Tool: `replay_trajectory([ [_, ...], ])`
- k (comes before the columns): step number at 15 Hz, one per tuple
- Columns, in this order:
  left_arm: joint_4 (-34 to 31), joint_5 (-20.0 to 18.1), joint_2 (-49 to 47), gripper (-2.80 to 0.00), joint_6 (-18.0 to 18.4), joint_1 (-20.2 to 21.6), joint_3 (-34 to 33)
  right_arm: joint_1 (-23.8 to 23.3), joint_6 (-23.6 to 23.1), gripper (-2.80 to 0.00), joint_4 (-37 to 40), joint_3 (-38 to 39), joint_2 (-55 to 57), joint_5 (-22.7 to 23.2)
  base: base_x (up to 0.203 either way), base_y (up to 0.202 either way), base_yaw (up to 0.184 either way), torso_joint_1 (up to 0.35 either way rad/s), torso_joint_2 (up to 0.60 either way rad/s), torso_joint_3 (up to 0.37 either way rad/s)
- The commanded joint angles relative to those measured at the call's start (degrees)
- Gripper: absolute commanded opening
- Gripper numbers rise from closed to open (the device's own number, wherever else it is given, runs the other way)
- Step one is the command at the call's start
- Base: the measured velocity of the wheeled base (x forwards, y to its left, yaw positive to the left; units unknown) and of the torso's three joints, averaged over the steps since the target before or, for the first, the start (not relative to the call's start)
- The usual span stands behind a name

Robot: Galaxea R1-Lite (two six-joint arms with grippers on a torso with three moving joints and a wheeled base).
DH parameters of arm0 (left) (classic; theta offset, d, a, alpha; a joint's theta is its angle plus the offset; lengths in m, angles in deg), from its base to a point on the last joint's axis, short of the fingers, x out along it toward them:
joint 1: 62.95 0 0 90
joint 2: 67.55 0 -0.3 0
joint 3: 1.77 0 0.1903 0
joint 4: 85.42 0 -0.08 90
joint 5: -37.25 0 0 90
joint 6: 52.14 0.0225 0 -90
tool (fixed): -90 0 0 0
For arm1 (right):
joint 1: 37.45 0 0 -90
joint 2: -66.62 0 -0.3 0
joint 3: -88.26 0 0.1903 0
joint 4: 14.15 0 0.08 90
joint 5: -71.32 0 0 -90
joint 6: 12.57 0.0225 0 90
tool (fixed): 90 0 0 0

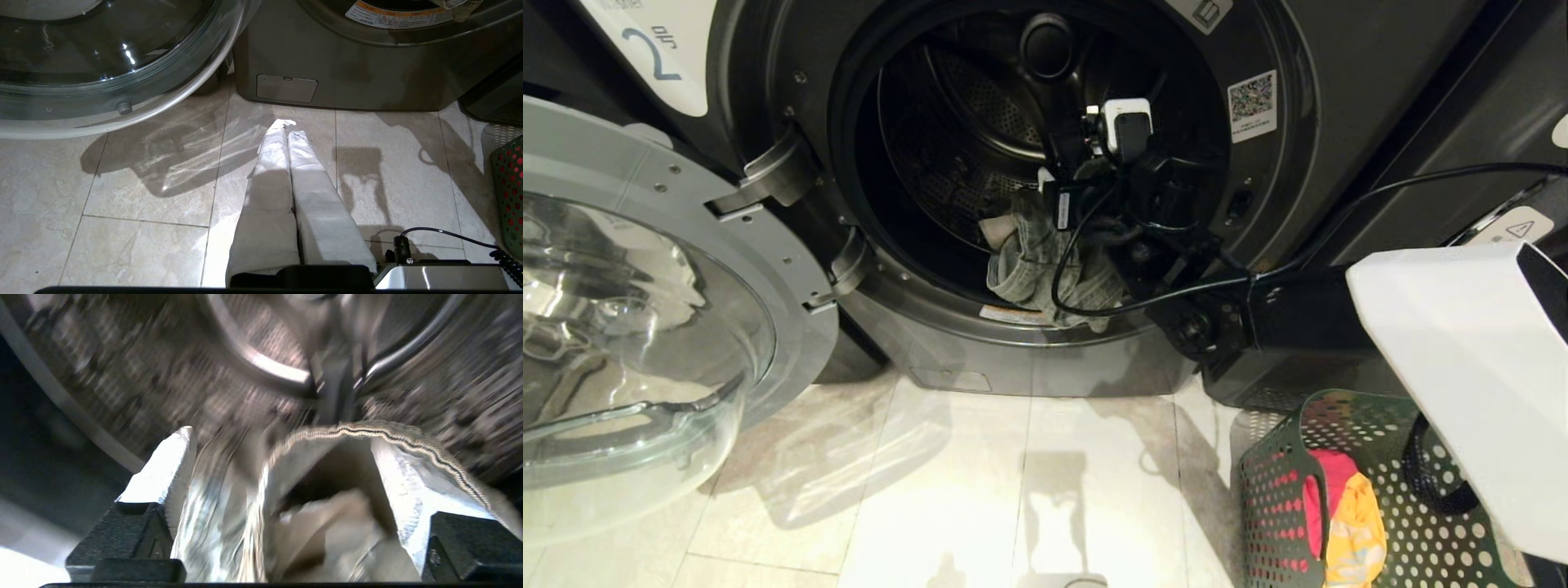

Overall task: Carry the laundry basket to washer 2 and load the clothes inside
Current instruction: Place the clothes into the washing machine

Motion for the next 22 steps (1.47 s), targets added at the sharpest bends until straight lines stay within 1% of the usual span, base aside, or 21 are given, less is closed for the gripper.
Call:
replay_trajectory([
  [1, 0.03, 0.01, 0.09, -2.80, -0.02, 0.02, -0.62, 0.61, -0.05, 0.00, 1.57, 2.66, -1.77, 0.93, 0.000, 0.000, 0.000, 0.000, 0.00, 0.000],
  [3, 0.03, 0.01, 0.00, -2.80, -0.02, 0.02, -0.62, 0.71, -0.40, 0.00, 3.84, 4.41, 0.66, 2.48, 0.000, 0.000, 0.000, 0.000, 0.00, 0.000],
  [5, 0.03, 0.01, 0.00, -2.80, -0.02, 0.02, -0.62, 0.47, -0.37, 0.00, 9.98, 5.47, 0.32, 2.46, 0.000, 0.000, 0.000, 0.000, 0.00, 0.000],
  [6, 0.03, 0.01, 0.09, -2.80, -0.02, 0.02, -0.62, 0.28, -0.42, 0.00, 11.45, 5.91, -0.06, 2.42, 0.000, 0.000, 0.000, 0.000, 0.00, 0.000],
  [11, 0.03, 0.01, 0.00, -2.80, -0.02, 0.02, -0.62, 0.14, -1.41, 0.00, 12.55, 13.01, -6.34, 2.55, 0.000, 0.000, 0.000, 0.000, 0.00, 0.000],
  [12, 0.03, 0.01, 0.07, -2.80, -0.02, 0.02, -0.62, 0.14, -1.38, 0.00, 13.45, 13.06, -5.95, 2.63, 0.000, 0.000, 0.000, 0.000, 0.00, 0.000],
  [13, 0.03, 0.01, 0.05, -2.80, -0.02, 0.02, -0.62, 0.14, -1.29, -2.80, 13.51, 12.75, -4.87, 2.67, 0.000, 0.000, 0.000, 0.000, 0.00, 0.000],
  [15, 0.03, 0.01, 0.00, -2.80, -0.02, 0.02, -0.62, 0.14, -1.40, -2.80, 14.13, 11.32, -2.33, 3.16, 0.000, 0.000, 0.000, 0.000, 0.00, 0.000],
  [17, 0.03, 0.01, 0.00, -2.80, -0.02, 0.02, -0.62, 0.05, -1.12, -2.80, 19.85, 9.49, -0.76, 6.86, 0.000, 0.000, 0.000, 0.000, 0.00, 0.000],
  [18, 0.03, 0.01, 0.00, -2.80, -0.02, 0.02, -0.62, -0.22, -1.00, -2.80, 23.19, 8.98, -0.50, 7.42, 0.000, 0.000, 0.000, 0.000, 0.00, 0.000],
  [22, 0.03, 0.01, 0.07, -2.80, -0.02, 0.02, -0.62, -1.34, -1.58, -2.80, 30.52, 7.62, 0.03, 7.52, 0.000, 0.000, 0.000, 0.000, 0.00, 0.000],
])
